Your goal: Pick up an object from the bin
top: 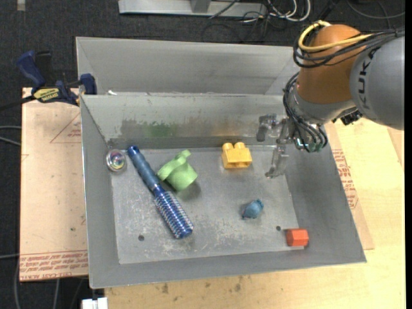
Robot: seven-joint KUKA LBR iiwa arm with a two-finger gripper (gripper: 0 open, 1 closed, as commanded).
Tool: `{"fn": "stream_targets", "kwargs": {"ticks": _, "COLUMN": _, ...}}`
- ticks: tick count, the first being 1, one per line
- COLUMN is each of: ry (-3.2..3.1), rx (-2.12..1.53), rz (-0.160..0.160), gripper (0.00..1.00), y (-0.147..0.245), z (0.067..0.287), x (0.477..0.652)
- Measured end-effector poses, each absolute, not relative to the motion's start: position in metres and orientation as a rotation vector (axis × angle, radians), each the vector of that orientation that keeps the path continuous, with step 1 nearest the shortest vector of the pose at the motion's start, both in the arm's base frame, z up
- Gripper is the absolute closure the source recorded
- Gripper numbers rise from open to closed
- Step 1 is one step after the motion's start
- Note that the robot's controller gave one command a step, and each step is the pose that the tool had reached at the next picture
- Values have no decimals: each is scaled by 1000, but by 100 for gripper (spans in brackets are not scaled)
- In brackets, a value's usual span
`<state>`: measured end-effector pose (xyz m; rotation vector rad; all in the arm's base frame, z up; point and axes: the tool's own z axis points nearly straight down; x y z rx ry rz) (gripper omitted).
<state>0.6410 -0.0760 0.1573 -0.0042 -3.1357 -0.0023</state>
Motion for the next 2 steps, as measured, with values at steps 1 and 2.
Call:
{"fn": "stream_targets", "kwargs": {"ticks": 1, "ry": -3135, "rx": -15, "rz": -2, "gripper": 0, "y": -91, "z": 140, "x": 568}}
{"fn": "stream_targets", "kwargs": {"ticks": 2, "ry": -3134, "rx": 67, "rz": -5, "gripper": 0, "y": -56, "z": 65, "x": 542}}
